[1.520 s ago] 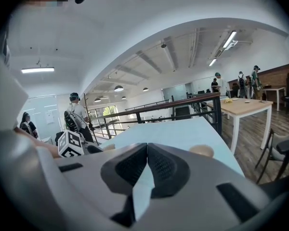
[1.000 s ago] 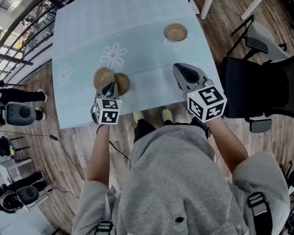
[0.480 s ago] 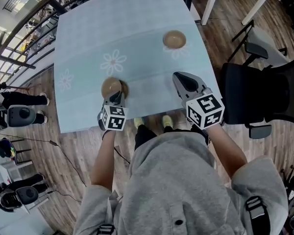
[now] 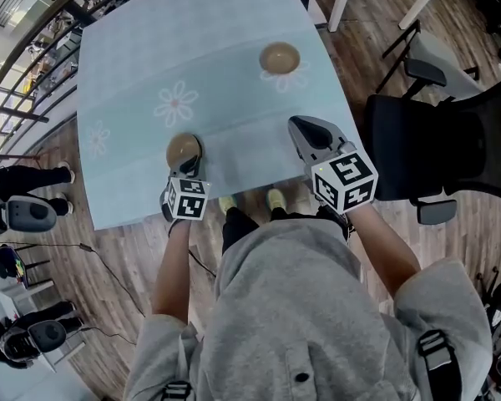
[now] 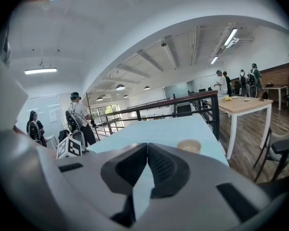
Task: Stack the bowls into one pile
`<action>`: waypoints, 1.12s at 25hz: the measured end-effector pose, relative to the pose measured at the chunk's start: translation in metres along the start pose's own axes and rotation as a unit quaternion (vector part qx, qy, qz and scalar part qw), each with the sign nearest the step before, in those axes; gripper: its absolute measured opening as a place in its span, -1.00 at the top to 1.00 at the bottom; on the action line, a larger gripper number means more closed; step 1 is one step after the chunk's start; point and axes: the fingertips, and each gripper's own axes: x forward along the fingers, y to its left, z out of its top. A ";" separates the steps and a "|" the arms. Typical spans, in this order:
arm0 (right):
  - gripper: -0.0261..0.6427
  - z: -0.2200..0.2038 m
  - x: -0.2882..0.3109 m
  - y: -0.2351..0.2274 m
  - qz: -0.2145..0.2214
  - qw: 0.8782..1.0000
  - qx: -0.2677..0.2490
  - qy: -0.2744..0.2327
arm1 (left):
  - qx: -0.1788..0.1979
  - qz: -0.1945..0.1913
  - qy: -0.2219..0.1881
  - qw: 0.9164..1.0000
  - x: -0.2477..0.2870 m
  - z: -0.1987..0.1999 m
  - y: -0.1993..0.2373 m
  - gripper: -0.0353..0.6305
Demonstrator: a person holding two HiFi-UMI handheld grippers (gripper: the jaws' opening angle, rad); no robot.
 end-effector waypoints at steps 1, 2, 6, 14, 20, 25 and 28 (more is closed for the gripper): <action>0.84 -0.002 -0.001 -0.003 -0.001 1.000 0.000 0.001 | 0.000 0.000 0.001 1.000 0.002 0.000 -0.002 0.79; 0.84 -0.003 -0.003 -0.004 -0.002 1.000 0.000 0.003 | 0.000 0.000 0.003 1.000 0.004 -0.001 -0.004 0.79; 0.84 -0.007 -0.007 -0.002 -0.003 1.000 0.005 0.006 | -0.006 0.000 0.004 1.000 0.005 -0.004 -0.004 0.79; 0.84 -0.012 -0.007 0.001 -0.002 1.000 0.008 0.008 | -0.027 -0.005 -0.005 1.000 0.006 -0.002 -0.005 0.79; 0.84 -0.011 -0.008 0.001 -0.006 1.000 0.007 0.006 | -0.035 -0.017 -0.014 0.999 0.003 0.000 -0.009 0.73; 0.84 -0.013 -0.001 -0.007 -0.012 1.000 0.006 0.010 | -0.059 -0.014 -0.028 0.998 -0.007 0.006 -0.002 0.69; 0.84 -0.016 0.002 -0.015 -0.016 1.000 0.003 0.016 | -0.082 0.001 -0.052 0.995 -0.015 0.017 0.005 0.69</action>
